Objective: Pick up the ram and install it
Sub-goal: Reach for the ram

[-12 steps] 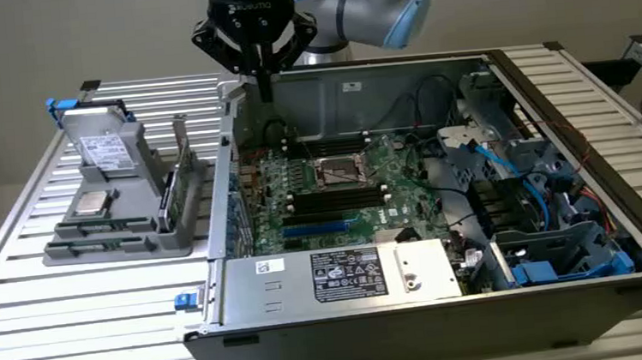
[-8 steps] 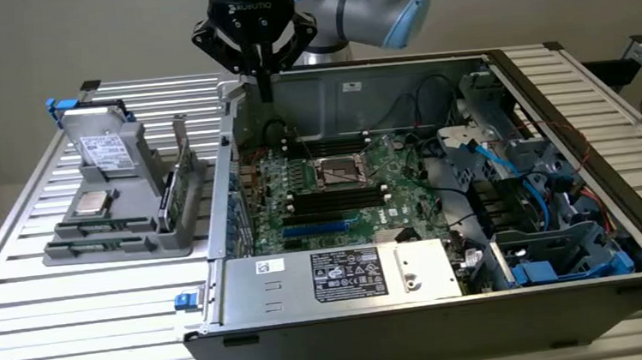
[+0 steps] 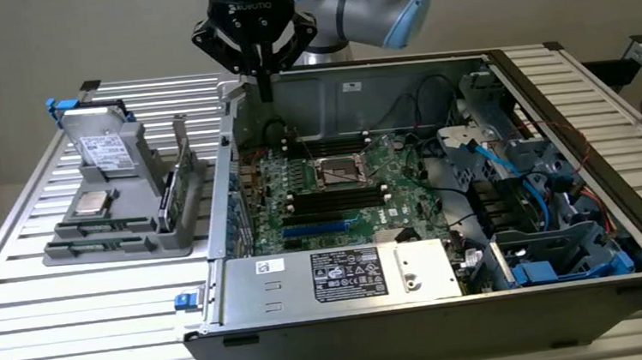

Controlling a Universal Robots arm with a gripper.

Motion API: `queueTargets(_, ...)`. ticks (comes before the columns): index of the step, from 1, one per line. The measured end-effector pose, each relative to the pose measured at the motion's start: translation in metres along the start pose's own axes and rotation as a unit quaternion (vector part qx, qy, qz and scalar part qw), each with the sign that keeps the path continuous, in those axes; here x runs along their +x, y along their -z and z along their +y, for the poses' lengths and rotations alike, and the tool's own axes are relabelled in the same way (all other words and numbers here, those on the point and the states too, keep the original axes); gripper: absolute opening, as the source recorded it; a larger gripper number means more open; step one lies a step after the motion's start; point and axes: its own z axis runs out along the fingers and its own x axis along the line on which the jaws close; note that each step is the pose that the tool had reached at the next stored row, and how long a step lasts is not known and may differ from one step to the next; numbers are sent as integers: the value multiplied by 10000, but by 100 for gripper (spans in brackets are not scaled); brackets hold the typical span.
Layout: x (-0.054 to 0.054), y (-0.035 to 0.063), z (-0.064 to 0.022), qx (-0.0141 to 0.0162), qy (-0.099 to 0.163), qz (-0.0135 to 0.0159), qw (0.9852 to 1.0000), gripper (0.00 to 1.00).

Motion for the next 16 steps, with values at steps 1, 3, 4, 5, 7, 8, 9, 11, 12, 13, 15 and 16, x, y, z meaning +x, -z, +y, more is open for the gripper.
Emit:
queueTargets(1,0,-2,0,1,0,0,10000,11)
queueTargets(3,0,-11,-9,0,0,0,10000,11)
queueTargets(4,-1,-17,-22,0,0,0,10000,11)
queueTargets(5,-2,-21,-43,0,-1,0,10000,11)
queueTargets(7,-7,-26,-117,-1,-2,-1,10000,11)
queueTargets(8,-10,-26,-156,0,-2,0,10000,11)
queueTargets(9,-13,-25,-195,-1,-2,0,10000,11)
queueTargets(11,-9,-25,-258,-3,-2,-1,10000,11)
queueTargets(12,1,-24,-283,-2,-2,0,10000,11)
queueTargets(13,18,-25,-303,-3,-3,0,10000,11)
queueTargets(15,63,-27,-337,-3,-2,0,10000,11)
queueTargets(16,87,-27,-352,-3,-2,0,10000,11)
